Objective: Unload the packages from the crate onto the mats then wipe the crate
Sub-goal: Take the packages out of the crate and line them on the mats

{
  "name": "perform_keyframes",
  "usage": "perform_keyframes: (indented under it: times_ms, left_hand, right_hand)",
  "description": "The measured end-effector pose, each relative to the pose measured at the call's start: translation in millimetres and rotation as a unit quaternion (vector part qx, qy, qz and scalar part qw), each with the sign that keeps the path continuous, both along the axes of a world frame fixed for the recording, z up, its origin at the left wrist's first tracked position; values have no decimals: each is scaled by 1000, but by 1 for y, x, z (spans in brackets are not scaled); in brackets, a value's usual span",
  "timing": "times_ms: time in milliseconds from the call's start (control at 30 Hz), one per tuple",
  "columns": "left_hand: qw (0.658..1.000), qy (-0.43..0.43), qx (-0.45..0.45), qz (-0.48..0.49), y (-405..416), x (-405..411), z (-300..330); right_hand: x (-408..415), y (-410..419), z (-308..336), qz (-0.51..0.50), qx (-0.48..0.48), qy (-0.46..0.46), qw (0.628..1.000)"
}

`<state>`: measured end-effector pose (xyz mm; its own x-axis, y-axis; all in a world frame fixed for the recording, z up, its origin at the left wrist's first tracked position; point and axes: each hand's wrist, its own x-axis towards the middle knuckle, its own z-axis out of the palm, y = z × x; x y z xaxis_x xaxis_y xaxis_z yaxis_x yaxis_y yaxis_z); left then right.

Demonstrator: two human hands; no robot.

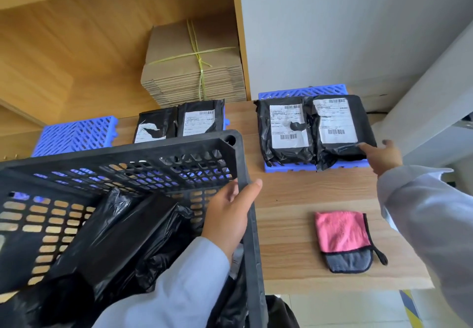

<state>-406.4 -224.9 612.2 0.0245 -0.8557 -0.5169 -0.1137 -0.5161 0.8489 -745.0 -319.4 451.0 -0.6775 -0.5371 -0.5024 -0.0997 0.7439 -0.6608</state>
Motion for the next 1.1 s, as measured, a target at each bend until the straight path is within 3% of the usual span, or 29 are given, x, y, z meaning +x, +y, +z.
perform_keyframes:
  times_ms: [67, 233, 367, 467, 567, 667, 767, 833, 933, 1100]
  left_hand:
    - [1000, -5, 6, -30, -1, 5, -4]
    - [991, -30, 1, -134, -7, 30, -6]
    - [996, -29, 3, -88, -14, 86, 10]
    - [991, -63, -6, -118, -6, 147, 22]
    - [986, -112, -25, -125, 18, 213, 25]
    - [974, -168, -30, -151, 38, 265, 22]
    - [969, -187, -30, -159, 50, 302, 14]
    - [969, -195, -32, -149, 55, 318, 8]
    - [951, -252, -35, -175, 61, 334, -3]
    - [917, -311, -76, -239, 68, 331, -4]
  right_hand:
    - [14, 11, 15, -14, -3, 63, 998]
    - [86, 46, 68, 5, -133, 77, 988]
    - [164, 78, 123, 68, -246, 77, 964]
    - [224, 112, 167, 125, -339, 18, 932]
    - [284, 154, 201, 229, -373, -66, 897]
    - [331, 187, 200, 395, -265, -130, 870]
    - [358, 203, 178, 541, -85, 11, 837]
    - [370, 209, 172, 598, 1, 40, 800]
    - [385, 217, 162, 642, 88, 87, 757]
    - [389, 213, 149, 616, 186, 102, 758]
